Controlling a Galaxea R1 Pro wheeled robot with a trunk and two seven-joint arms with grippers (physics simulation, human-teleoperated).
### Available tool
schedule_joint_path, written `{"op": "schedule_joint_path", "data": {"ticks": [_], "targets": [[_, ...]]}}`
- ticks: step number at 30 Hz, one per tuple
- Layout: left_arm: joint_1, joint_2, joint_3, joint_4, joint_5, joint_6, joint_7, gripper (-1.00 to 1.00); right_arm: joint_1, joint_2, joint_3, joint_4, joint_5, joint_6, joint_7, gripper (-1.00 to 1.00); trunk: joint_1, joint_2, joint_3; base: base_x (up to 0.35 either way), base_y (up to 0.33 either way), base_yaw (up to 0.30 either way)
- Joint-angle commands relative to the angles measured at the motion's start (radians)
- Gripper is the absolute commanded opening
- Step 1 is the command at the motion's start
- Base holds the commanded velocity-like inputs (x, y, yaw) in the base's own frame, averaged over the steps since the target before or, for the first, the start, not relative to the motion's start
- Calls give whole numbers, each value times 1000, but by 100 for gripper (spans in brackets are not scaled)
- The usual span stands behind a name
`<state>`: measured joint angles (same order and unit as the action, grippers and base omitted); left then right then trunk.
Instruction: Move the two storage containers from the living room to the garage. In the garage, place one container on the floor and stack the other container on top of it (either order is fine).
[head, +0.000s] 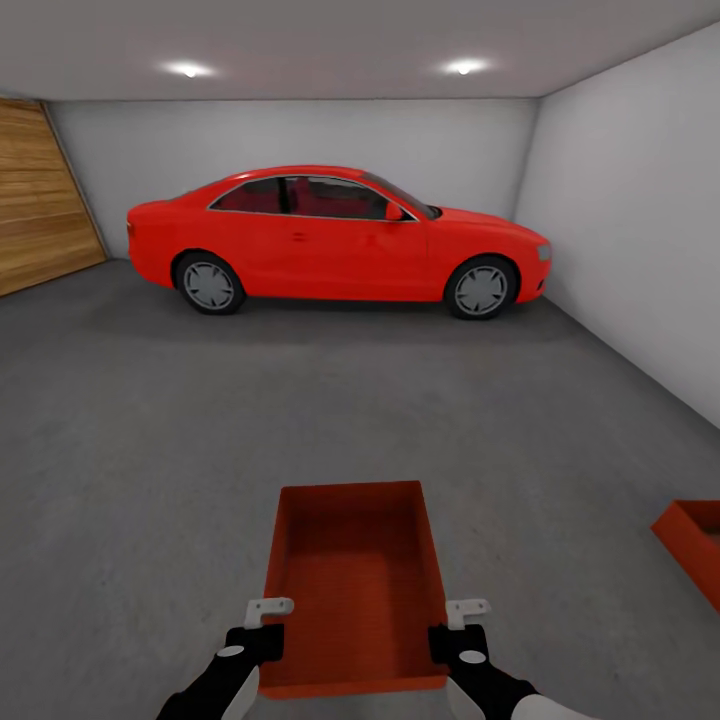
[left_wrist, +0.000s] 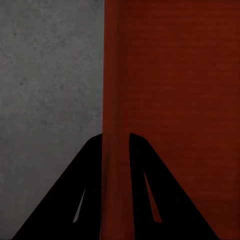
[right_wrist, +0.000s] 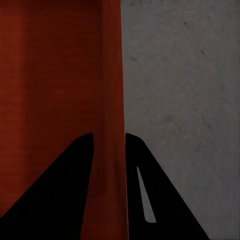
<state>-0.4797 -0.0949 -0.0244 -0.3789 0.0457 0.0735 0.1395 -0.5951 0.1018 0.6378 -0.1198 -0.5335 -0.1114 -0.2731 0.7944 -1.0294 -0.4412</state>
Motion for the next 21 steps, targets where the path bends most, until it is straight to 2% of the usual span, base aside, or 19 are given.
{"op": "schedule_joint_path", "data": {"ticks": [1, 21], "targets": [[1, 1, -16, 38, -1, 6, 11, -100, -17, -7, -70, 0, -3, -7, -54, -100, 1, -1, -1, 322, 0, 0], [1, 1, -16, 38, -1, 6, 11, -100, -17, -6, -70, 0, -3, -7, -54, -100, 1, -1, -1, 322, 0, 0]]}}
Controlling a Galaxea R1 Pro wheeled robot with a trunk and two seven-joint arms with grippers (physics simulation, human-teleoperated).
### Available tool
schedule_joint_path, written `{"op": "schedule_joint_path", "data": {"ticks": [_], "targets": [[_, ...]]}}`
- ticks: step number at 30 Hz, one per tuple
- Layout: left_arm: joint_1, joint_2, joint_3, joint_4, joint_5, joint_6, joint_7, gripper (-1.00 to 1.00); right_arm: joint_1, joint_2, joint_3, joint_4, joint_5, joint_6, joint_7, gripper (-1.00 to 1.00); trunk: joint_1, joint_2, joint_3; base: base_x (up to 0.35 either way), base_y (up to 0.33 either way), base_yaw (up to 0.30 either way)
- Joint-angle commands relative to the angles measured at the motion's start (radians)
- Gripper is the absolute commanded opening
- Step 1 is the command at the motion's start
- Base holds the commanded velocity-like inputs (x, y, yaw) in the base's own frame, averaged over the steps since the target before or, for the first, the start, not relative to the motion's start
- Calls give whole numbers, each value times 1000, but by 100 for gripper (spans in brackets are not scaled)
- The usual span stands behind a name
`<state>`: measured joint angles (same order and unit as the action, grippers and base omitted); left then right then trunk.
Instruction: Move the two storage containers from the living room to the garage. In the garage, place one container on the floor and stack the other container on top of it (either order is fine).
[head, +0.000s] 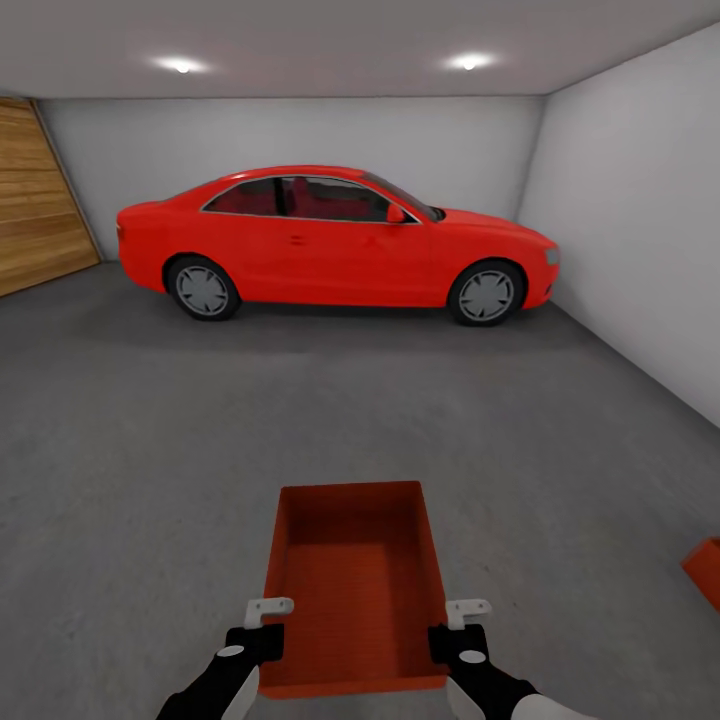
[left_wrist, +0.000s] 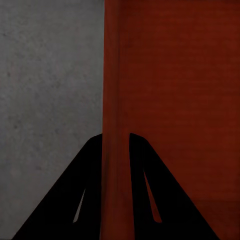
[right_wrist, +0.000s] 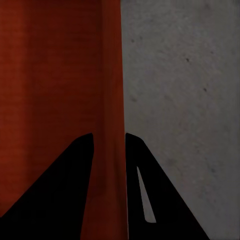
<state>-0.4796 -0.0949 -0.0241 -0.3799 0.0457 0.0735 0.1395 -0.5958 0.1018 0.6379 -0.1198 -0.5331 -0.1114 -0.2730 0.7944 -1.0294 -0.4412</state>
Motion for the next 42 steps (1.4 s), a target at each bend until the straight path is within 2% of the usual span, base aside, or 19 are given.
{"op": "schedule_joint_path", "data": {"ticks": [1, 42], "targets": [[1, 1, -16, 39, -1, 6, 11, -100, -16, -6, -70, 0, -4, -7, -54, -100, 1, -1, -1, 322, 0, 0], [1, 1, -16, 39, -1, 6, 11, -100, -16, -5, -70, 0, -4, -7, -54, -100, 1, -1, -1, 322, 0, 0]]}}
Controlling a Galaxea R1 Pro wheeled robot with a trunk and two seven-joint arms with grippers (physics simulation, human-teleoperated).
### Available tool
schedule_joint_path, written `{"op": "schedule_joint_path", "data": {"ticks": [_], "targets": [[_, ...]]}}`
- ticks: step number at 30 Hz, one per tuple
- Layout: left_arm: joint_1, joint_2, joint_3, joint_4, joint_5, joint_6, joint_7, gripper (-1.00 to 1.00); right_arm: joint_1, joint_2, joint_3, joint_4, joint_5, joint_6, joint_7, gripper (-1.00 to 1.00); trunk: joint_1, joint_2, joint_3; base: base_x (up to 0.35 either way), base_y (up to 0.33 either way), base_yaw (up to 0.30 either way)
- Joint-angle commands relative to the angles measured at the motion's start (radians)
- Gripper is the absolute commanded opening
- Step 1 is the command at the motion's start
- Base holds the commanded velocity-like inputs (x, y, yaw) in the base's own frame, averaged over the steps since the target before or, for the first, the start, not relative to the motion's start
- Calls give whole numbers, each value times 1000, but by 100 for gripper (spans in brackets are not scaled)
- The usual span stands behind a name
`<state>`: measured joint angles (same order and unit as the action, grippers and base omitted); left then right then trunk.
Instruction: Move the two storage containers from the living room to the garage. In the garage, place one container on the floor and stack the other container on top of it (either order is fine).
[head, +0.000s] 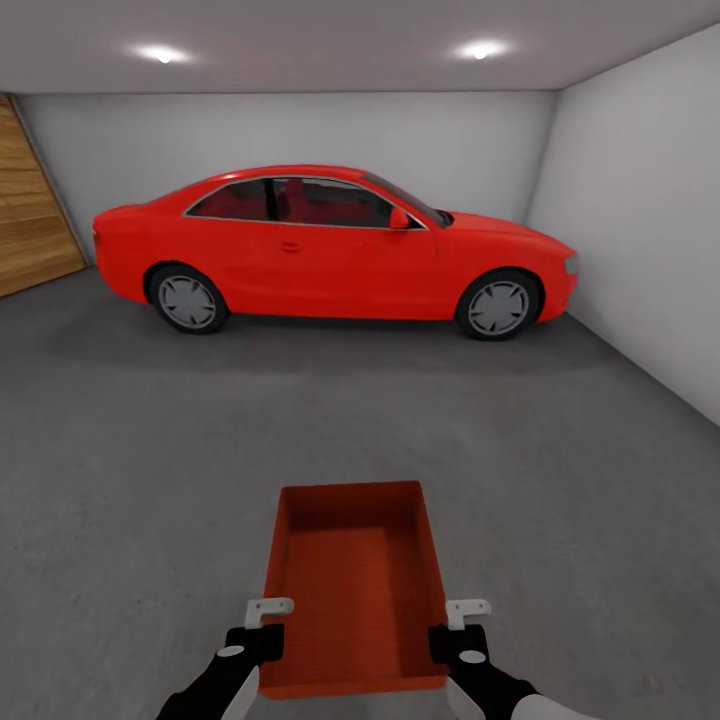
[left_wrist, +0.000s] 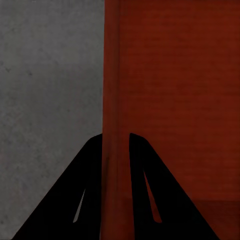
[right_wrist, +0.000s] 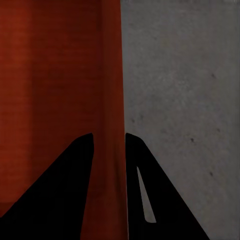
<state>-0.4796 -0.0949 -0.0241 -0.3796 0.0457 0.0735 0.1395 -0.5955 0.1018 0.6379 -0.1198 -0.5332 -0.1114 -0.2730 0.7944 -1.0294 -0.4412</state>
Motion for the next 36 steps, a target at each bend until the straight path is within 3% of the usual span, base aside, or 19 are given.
{"op": "schedule_joint_path", "data": {"ticks": [1, 13, 28, 36], "targets": [[1, 1, -16, 39, -1, 6, 11, -100, -17, -5, -70, 0, -4, -7, -54, -100, 1, -1, -1, 322, 0, 0], [1, 1, -16, 39, -1, 6, 11, -100, -16, -5, -70, 0, -4, -7, -54, -100, 1, -1, -1, 320, 0, 0], [1, 1, -16, 39, 0, 6, 11, -100, -16, -6, -70, 0, -4, -7, -54, -100, 1, -1, -1, 15, 0, -2], [1, 1, -16, 39, 0, 6, 12, -100, -17, -5, -70, 0, -4, -7, -55, -100, 1, -1, -1, 0, 0, -226]]}}
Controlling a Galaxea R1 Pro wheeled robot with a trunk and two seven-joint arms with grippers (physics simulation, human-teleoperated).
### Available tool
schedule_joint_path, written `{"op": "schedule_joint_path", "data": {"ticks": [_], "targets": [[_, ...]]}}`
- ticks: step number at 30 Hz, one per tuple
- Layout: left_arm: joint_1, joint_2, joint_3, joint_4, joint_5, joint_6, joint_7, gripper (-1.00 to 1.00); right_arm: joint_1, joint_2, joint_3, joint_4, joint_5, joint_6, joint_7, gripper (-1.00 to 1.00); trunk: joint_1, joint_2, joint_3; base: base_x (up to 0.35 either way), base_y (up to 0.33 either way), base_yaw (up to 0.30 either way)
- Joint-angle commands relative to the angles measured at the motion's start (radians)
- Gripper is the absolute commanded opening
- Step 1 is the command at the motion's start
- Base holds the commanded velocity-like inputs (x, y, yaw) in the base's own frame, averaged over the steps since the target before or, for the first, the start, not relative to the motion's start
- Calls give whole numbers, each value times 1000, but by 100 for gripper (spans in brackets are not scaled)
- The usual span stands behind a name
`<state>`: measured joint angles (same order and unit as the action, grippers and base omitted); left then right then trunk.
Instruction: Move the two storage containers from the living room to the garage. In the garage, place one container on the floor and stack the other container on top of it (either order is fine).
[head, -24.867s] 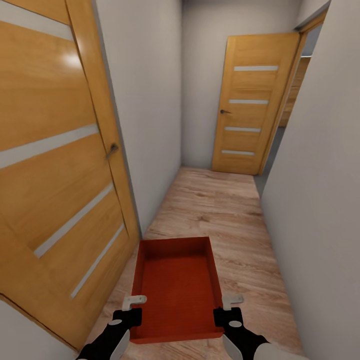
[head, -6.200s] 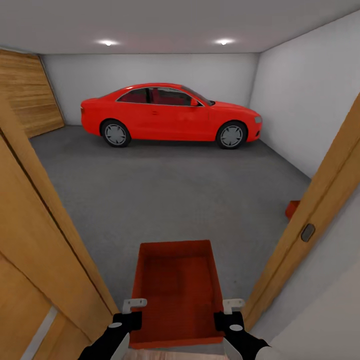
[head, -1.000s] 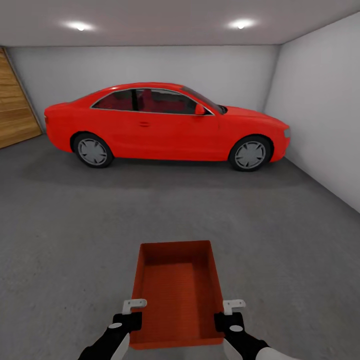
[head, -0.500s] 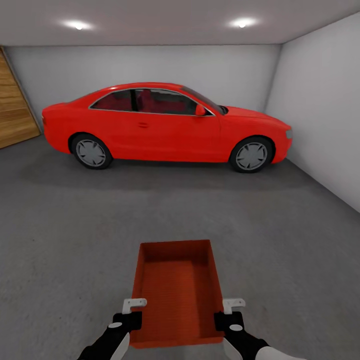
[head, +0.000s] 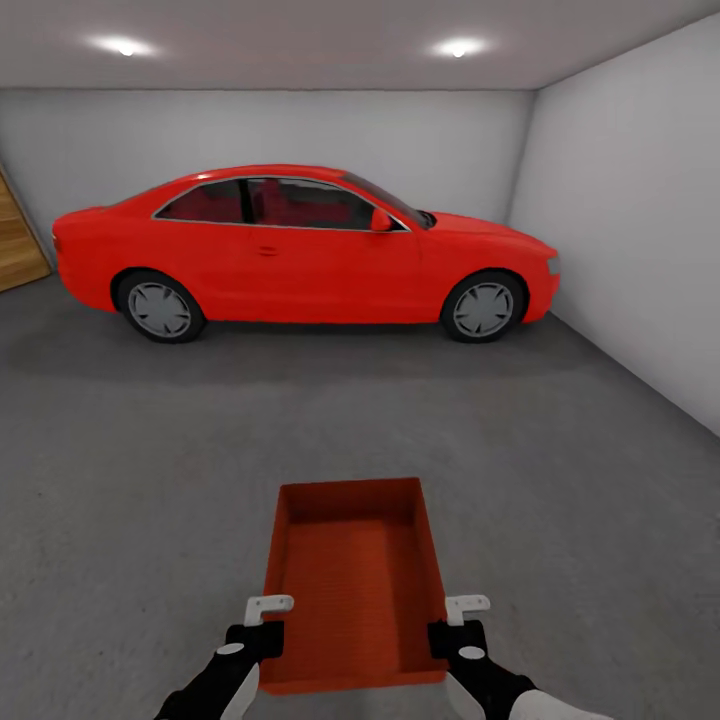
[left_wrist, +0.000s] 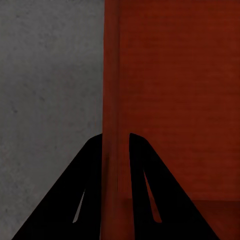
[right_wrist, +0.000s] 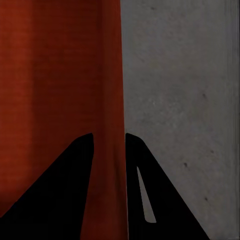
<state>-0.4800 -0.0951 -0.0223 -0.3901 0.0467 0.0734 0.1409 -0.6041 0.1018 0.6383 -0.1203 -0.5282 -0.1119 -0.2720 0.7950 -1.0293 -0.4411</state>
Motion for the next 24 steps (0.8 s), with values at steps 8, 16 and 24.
{"op": "schedule_joint_path", "data": {"ticks": [8, 16, 24], "targets": [[1, 0, -19, 50, -1, 8, 11, -100, -8, -5, -71, 1, -9, -6, -56, -100, 0, -1, -1, 0, 0, -288], [1, 0, -19, 50, -1, 8, 11, -100, -8, -5, -71, 1, -9, -6, -56, -100, 0, -1, -1, 0, 0, -290], [1, 0, -19, 50, -1, 8, 11, -100, -8, -3, -71, 1, -9, -6, -56, -100, 0, -1, -1, 0, 0, -290]]}}
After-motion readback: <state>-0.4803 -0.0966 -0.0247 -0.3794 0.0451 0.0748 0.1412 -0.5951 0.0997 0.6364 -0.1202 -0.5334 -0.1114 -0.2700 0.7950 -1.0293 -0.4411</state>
